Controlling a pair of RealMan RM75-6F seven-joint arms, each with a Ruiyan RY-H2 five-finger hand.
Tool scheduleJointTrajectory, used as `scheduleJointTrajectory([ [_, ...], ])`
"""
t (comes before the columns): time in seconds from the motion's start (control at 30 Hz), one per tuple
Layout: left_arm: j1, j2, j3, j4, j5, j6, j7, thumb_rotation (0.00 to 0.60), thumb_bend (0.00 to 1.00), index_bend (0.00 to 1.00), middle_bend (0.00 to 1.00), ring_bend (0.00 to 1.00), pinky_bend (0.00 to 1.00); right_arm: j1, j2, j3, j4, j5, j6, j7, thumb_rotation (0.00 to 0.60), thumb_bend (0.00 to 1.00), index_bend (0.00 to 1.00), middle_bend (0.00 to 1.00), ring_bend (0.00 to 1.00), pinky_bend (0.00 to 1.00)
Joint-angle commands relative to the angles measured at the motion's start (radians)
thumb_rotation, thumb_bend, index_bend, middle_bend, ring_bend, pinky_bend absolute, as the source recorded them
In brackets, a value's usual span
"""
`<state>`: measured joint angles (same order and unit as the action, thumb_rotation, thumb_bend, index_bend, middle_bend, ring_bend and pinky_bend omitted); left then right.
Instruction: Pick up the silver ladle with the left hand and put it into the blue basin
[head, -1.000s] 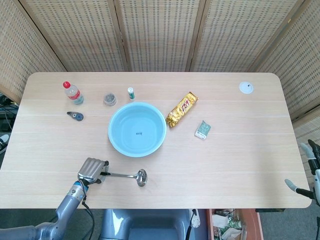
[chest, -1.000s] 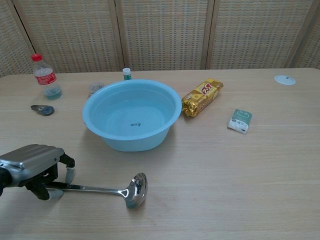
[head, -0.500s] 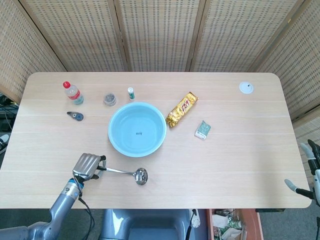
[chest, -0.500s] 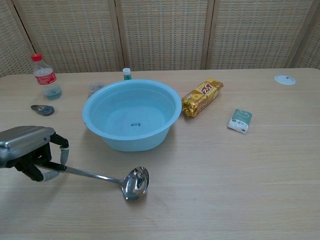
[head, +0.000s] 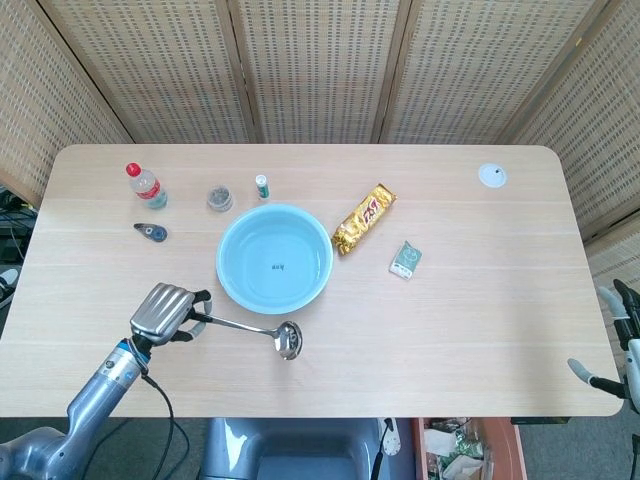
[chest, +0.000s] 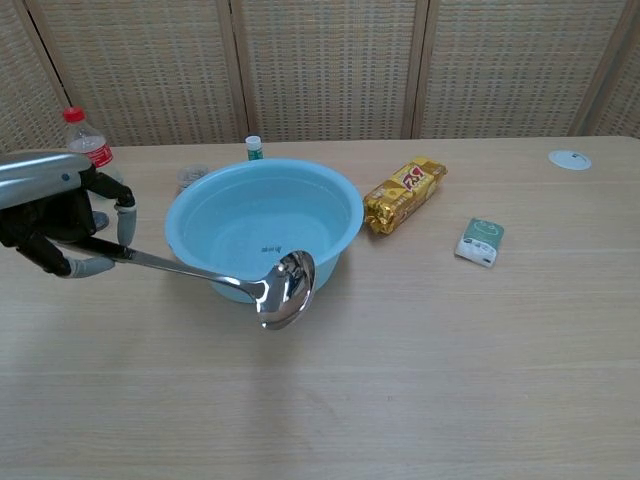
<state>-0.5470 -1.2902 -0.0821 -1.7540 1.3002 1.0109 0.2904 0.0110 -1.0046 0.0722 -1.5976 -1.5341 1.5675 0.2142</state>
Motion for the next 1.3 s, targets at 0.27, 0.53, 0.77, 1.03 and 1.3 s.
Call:
scheduleJointTrajectory([
  [0.27, -0.23, 0.153, -0.139, -0.125, -0.308, -0.162, 0.258, 0.6, 0.68, 0.98, 1.0, 0.99, 1.0, 0.007, -0.005, 0.008, 0.002, 0.022, -0.017, -0.013, 0.6, 0.0, 0.0, 0.0, 0.0, 0.0],
  [0.53, -0.437, 0.127, -0.158, -0.012, -0.632, -0.215, 0.421, 0.6, 0.69, 0.98, 1.0, 0.99, 1.0, 0.018, -0.012, 0.018, 0.006, 0.056, -0.046, -0.032, 0.6, 0.0, 0.0, 0.0, 0.0, 0.0],
  [0.77, -0.599, 0.046, -0.1, 0.182, -0.872, -0.249, 0.525, 0.6, 0.69, 0.98, 1.0, 0.99, 1.0, 0.028, -0.021, 0.028, 0.02, 0.082, -0.068, -0.041, 0.6, 0.0, 0.0, 0.0, 0.0, 0.0],
  [1.03, -0.698, -0.023, -0.026, 0.311, -1.034, -0.27, 0.593, 0.6, 0.69, 0.98, 1.0, 0.99, 1.0, 0.032, -0.026, 0.038, 0.033, 0.099, -0.075, -0.032, 0.6, 0.0, 0.0, 0.0, 0.0, 0.0],
  [1.3, -0.749, -0.111, 0.006, 0.435, -1.052, -0.241, 0.614, 0.6, 0.7, 0.98, 1.0, 0.99, 1.0, 0.04, -0.03, 0.045, 0.041, 0.12, -0.098, -0.033, 0.6, 0.0, 0.0, 0.0, 0.0, 0.0],
])
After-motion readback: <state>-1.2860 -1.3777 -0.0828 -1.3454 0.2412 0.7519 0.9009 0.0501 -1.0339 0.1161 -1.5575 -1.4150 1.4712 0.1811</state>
